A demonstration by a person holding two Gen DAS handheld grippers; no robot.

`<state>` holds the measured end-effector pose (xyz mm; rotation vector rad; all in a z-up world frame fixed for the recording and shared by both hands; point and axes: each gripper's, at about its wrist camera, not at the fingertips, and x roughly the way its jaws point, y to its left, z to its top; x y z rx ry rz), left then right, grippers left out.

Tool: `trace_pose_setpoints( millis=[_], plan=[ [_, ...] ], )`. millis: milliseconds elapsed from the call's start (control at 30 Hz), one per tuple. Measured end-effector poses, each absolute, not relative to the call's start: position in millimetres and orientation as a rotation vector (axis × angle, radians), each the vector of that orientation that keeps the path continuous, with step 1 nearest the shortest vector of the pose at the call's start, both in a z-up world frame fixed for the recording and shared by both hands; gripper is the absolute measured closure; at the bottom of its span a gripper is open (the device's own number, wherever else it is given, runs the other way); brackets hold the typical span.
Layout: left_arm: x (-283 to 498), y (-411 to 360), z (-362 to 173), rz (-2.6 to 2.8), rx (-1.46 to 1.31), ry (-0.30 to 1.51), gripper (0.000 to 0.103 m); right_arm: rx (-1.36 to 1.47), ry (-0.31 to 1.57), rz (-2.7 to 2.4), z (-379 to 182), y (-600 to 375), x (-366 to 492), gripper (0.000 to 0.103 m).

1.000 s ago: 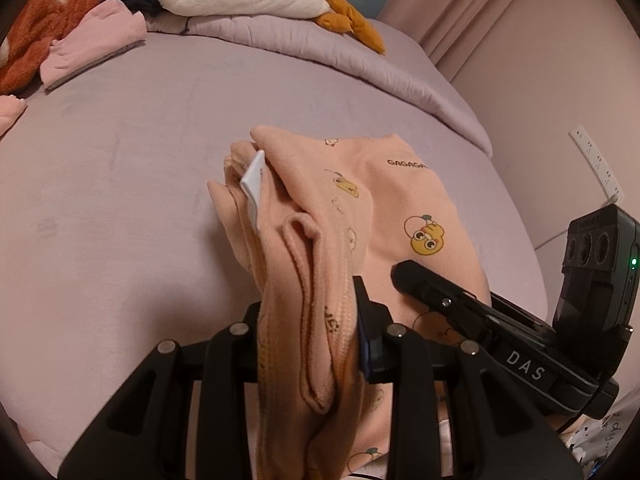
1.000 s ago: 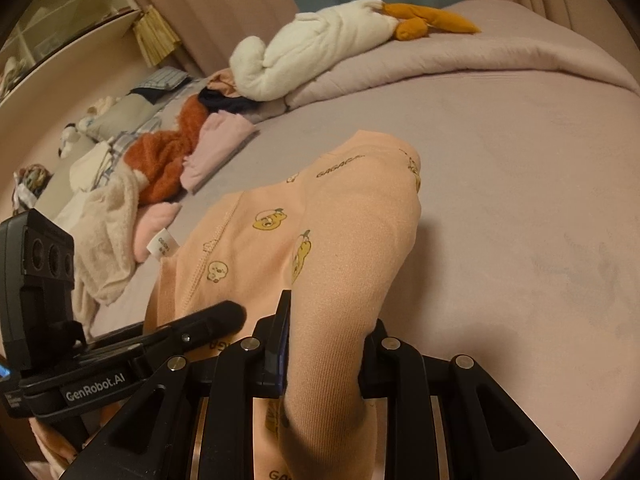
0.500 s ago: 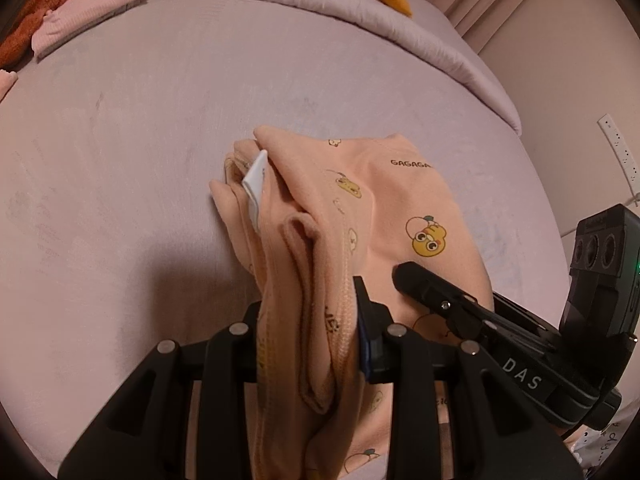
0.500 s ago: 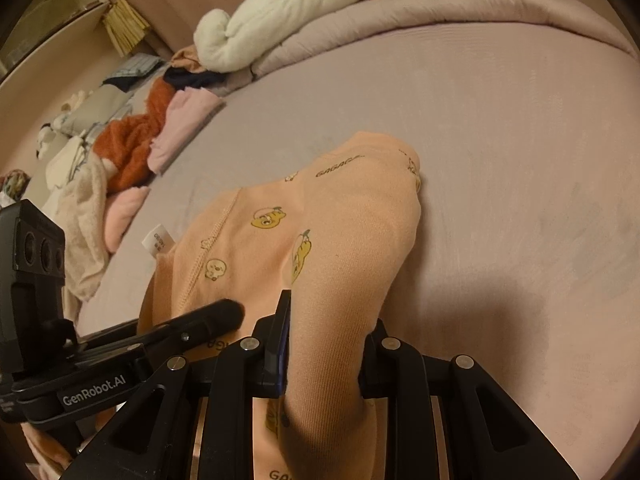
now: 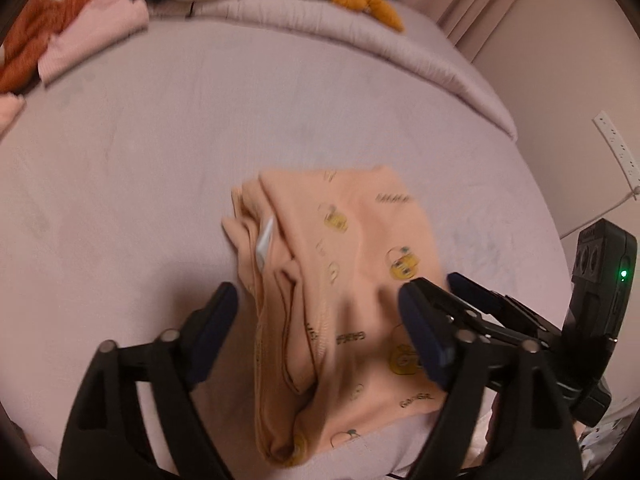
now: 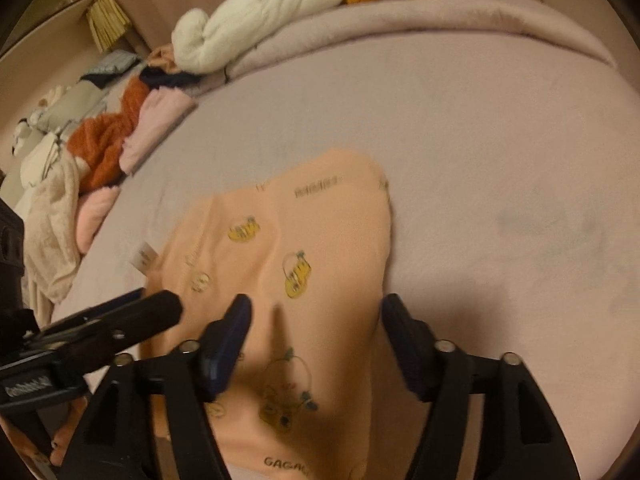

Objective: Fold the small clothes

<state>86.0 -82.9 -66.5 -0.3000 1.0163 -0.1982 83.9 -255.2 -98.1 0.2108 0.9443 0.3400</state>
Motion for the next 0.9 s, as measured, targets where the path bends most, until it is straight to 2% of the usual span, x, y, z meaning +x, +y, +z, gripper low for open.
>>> trace_pose_setpoints(
  millis=[133, 333, 900],
  plan=[
    [70, -80, -36, -0.187, -0.269, 0.934, 0.000, 0.209, 0.867, 0.312, -73, -265, 70, 0.018],
    [45, -74, -15, -0.161, -0.212, 0.892, 0.000, 0.226, 0.774, 0.263, -46, -279, 50, 0.012],
    [23, -67, -19, -0.154, -0.181, 0.892, 0.000, 0.139, 0.748, 0.188, -40, -262, 31, 0.012]
  ],
)
